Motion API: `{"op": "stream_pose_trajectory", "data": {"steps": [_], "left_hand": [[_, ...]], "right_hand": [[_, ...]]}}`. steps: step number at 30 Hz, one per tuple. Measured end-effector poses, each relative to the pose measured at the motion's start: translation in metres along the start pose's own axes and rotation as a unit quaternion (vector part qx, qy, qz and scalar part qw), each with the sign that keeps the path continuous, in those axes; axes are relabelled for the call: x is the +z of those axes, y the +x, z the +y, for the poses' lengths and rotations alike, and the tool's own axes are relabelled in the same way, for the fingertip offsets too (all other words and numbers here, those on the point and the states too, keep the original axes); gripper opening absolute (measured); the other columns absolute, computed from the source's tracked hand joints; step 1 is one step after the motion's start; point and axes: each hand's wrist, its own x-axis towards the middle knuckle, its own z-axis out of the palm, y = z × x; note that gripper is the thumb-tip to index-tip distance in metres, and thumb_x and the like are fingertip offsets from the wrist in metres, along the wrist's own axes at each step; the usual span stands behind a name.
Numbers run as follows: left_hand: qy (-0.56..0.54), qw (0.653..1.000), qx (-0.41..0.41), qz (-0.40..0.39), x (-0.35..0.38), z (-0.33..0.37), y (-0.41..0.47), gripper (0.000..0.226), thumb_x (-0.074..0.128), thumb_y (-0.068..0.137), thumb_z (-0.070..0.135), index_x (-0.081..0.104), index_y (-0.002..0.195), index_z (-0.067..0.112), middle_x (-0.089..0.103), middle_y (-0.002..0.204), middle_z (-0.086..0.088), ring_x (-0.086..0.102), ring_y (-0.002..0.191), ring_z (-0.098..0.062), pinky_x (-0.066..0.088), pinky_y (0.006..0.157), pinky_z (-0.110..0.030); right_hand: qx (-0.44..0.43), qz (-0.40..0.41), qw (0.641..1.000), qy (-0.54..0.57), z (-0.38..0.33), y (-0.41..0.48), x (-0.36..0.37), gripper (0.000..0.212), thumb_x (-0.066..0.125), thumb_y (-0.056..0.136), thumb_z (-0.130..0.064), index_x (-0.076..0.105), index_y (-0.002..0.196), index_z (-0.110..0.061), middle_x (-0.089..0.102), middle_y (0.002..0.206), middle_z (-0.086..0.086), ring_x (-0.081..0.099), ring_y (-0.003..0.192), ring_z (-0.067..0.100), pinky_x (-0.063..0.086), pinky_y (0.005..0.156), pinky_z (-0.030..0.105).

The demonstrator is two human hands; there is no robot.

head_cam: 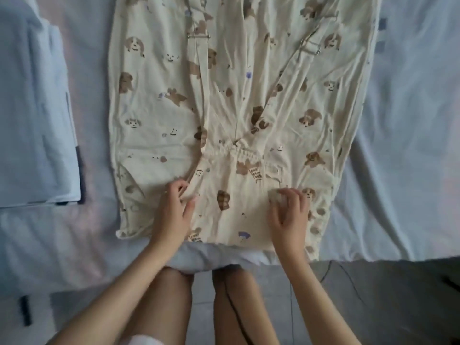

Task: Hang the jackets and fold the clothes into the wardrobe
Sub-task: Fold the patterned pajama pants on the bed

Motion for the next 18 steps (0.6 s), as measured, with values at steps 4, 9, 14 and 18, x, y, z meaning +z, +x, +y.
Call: {"op": "stream_pose_trajectory", "data": {"steps": [4,9,14,18], "left_hand": [[-0.083,0.994,-0.041,-0.060,-0.011,0.002,0.014,0.021,0.064,0.089,0.013,0.051,0.106,0.017,0.055,0.094,0.015,0.054,0.084,-0.007,0.043,0.077,-0.020],[-0.134,0.980,-0.052,-0.138,-0.013,0.030,0.034,0.009,0.058,0.092,0.007,0.057,0.083,0.004,0.040,0.062,0.005,0.038,0.046,0.006,0.028,0.049,-0.012],[-0.184,0.975,-0.086,-0.089,-0.006,0.034,0.053,0.023,0.065,0.088,0.023,0.059,0.078,0.003,0.038,0.066,-0.006,0.033,0.054,-0.010,0.026,0.052,-0.027],[-0.234,0.966,-0.077,-0.080,-0.002,0.031,0.049,0.020,0.059,0.091,0.017,0.053,0.074,0.011,0.038,0.068,-0.005,0.035,0.060,-0.010,0.027,0.055,-0.023]], "right_hand": [[0.054,-0.052,0.997,-0.007,-0.010,-0.016,-0.009,0.043,0.067,0.085,-0.031,0.054,0.122,-0.012,0.040,0.127,0.005,0.039,0.118,0.018,0.038,0.104,0.040],[0.170,-0.136,0.976,0.015,-0.038,0.027,-0.010,0.034,0.070,0.078,-0.049,0.061,0.105,-0.030,0.045,0.130,0.005,0.040,0.125,0.024,0.034,0.107,0.047],[0.235,-0.091,0.949,0.188,-0.048,0.061,-0.009,0.015,0.069,0.085,-0.024,0.058,0.075,-0.022,0.064,0.078,-0.002,0.059,0.073,0.015,0.049,0.071,0.035],[0.228,-0.127,0.958,0.121,-0.043,0.065,0.006,0.040,0.074,0.063,-0.060,0.065,0.089,-0.030,0.058,0.117,0.000,0.057,0.107,0.019,0.048,0.094,0.039]]}}
